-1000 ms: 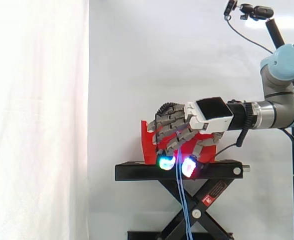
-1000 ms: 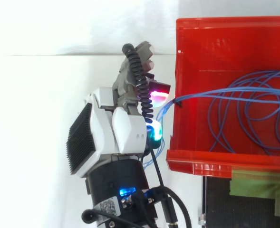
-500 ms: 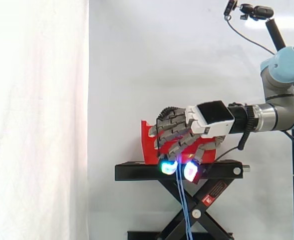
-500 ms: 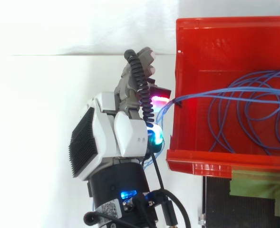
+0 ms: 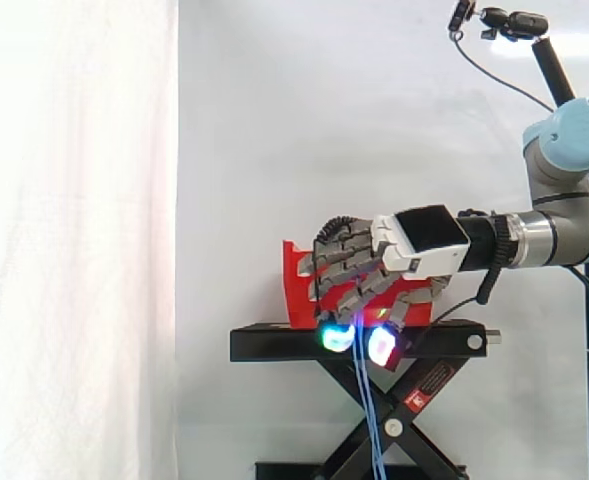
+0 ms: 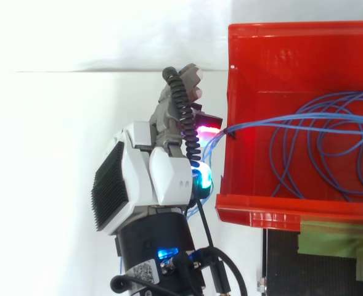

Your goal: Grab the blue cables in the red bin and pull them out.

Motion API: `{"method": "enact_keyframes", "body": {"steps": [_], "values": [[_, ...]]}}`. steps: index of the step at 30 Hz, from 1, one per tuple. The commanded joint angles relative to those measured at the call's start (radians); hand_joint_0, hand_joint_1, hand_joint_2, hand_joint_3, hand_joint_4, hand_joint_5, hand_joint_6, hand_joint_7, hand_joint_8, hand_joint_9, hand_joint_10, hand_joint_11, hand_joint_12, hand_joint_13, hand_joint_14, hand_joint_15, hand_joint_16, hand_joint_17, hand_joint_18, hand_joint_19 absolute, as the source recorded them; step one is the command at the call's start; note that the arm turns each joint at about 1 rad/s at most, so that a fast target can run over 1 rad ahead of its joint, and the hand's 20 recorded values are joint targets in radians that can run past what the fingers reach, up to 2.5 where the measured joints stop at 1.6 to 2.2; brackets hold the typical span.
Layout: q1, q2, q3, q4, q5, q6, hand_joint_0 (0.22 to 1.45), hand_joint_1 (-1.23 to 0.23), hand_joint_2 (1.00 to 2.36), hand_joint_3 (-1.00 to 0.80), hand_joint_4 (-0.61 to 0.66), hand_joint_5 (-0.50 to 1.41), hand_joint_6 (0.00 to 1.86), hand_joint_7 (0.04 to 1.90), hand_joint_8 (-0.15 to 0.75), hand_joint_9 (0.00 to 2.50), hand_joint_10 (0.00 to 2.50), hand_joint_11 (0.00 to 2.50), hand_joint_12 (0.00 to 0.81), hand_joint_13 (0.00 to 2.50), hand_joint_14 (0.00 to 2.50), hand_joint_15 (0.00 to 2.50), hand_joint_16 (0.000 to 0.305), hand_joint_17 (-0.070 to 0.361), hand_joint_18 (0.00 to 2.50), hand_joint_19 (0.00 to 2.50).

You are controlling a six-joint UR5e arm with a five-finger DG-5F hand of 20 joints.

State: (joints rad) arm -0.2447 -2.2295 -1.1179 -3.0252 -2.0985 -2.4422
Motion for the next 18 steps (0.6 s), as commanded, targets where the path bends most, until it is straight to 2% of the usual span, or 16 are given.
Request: {"method": "enact_keyframes", "body": {"steps": [1,18], "values": [[0.001,-0.001,0.0,0.017,0.0,0.001,0.79,-0.95,1.0,-1.0,0.07,1.02,0.02,0.73,0.205,0.71,0.01,0.43,0.34,0.49,0.01,0.34,0.045,0.102,0.38,0.51],[0.001,-0.001,0.0,0.037,0.002,0.001,0.8,-0.98,1.0,-1.0,0.07,1.02,0.02,0.72,0.21,0.71,0.01,0.44,0.339,0.49,0.01,0.35,0.046,0.102,0.39,0.51]]}}
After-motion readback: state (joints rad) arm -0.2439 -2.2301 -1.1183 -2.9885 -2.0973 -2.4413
